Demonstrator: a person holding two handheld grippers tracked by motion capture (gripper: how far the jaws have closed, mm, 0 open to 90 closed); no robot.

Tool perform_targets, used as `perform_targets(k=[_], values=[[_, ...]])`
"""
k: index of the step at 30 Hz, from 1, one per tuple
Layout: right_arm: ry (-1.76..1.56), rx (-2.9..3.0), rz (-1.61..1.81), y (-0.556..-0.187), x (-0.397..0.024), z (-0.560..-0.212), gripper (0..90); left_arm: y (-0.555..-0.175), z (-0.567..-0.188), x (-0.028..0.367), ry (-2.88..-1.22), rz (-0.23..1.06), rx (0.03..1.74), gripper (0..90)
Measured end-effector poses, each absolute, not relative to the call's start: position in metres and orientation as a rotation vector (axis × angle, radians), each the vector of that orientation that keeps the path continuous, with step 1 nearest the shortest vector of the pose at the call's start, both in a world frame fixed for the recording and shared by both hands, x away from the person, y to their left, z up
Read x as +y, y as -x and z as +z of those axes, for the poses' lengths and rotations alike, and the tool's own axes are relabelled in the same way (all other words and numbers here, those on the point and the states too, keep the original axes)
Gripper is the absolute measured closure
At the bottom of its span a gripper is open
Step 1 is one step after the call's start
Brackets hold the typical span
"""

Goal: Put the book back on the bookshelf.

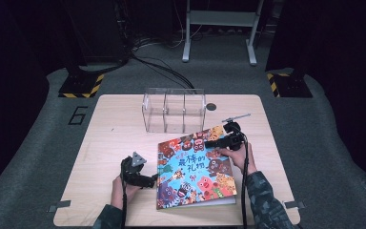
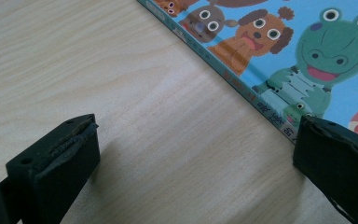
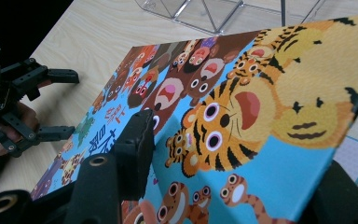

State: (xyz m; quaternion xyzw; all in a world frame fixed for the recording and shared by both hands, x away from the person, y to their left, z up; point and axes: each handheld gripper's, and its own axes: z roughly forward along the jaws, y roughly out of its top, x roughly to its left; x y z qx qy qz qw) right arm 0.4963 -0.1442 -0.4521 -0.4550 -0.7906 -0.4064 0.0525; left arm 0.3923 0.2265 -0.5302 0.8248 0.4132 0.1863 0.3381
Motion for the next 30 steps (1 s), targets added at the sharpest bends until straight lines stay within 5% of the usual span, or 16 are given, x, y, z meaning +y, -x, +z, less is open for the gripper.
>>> perform_targets(k=[5, 30], values=[[1.316, -2.377, -1.319, -0.494, -0.146, -0.448, 55.9, -0.392, -0.53, 0.227, -2.153, 0.483, 1.079, 0.3], [1.243, -2.525, -1.466, -0.477, -0.146, -0.443, 56.6, -0.395, -0.529, 0.23, -2.033, 0.38, 1.111, 0.1]])
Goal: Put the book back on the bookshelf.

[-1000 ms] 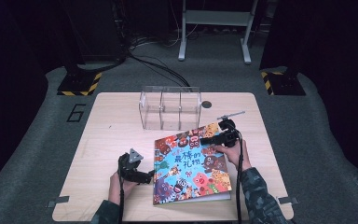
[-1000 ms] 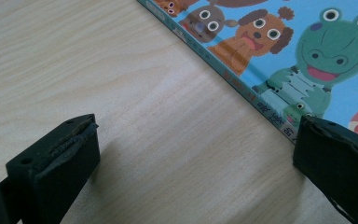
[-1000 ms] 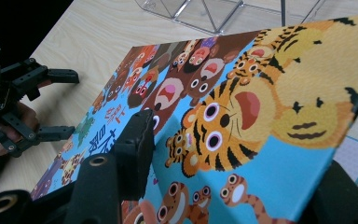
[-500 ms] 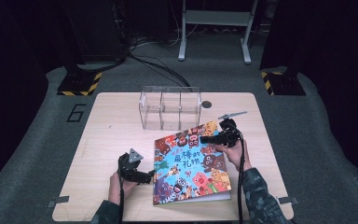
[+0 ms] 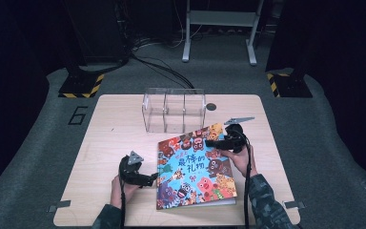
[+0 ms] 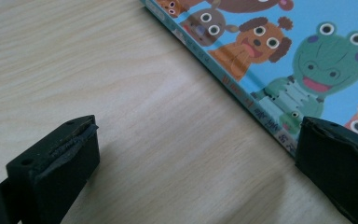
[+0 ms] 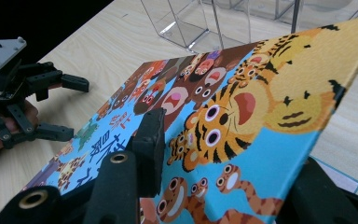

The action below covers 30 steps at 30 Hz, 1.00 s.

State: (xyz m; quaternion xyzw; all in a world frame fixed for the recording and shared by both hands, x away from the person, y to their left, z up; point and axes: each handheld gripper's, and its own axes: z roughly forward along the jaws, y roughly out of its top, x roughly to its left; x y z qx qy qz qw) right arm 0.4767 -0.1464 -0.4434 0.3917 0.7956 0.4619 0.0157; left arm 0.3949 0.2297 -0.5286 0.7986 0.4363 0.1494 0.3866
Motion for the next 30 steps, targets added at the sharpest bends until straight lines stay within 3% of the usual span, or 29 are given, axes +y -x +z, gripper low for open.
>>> perform_targets(k=[16, 30], values=[[-1.074, 2.362, 1.523, -0.456, -0.152, -0.442, 55.7, -0.396, -0.51, 0.226, -1.958, 0.266, 1.066, 0.0], [-0.981, 2.295, 1.584, -0.443, -0.155, -0.441, 55.4, -0.396, -0.506, 0.206, -2.0, 0.162, 1.006, 0.0]])
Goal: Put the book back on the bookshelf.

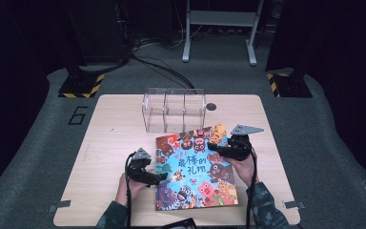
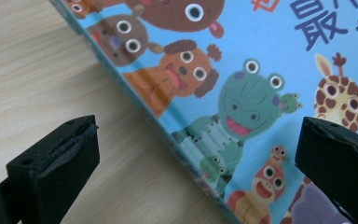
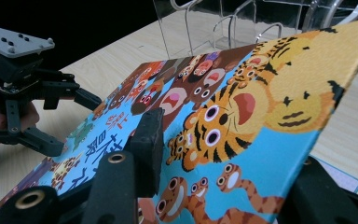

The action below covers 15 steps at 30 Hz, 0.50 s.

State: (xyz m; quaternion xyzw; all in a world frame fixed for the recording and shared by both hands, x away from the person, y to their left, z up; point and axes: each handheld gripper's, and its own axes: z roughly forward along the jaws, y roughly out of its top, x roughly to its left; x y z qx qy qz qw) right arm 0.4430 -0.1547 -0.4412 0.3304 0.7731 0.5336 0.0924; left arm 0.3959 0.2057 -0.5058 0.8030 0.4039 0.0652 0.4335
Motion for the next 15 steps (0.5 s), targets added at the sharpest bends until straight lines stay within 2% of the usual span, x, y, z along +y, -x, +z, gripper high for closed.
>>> perform_targets(k=[12, 15], values=[[-0.935, 2.27, 1.604, -0.4368, -0.1506, -0.4372, 54.7, -0.3961, -0.5026, 0.2009, -1.998, 0.128, 0.96, 2.9], [-0.97, 2.25, 1.569, -0.4376, -0.1478, -0.4402, 50.1, -0.3981, -0.5038, 0.2008, -1.999, 0.109, 0.977, 3.1]])
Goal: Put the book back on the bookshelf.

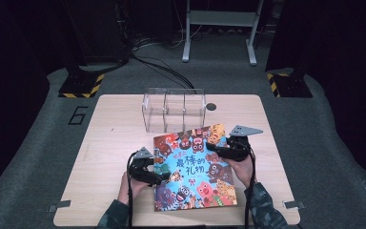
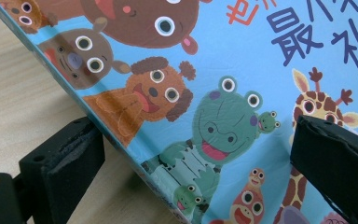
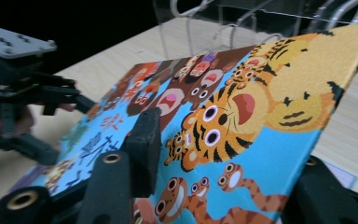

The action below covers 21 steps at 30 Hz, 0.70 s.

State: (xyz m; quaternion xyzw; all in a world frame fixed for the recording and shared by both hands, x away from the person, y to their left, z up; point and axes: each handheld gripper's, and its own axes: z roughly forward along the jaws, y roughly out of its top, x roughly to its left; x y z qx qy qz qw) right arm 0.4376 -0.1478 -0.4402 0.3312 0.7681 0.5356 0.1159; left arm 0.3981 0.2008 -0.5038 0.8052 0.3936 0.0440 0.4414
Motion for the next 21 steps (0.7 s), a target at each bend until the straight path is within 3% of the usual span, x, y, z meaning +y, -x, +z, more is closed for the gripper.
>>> perform_targets(k=[14, 21], values=[[-1.109, 2.295, 1.46, -0.446, -0.135, -0.439, 45.1, -0.397, -0.512, 0.209, -1.965, 0.063, 0.97, 3.8], [-0.995, 2.236, 1.507, -0.437, -0.136, -0.437, 45.4, -0.396, -0.507, 0.212, -1.937, 0.093, 0.954, 6.8]])
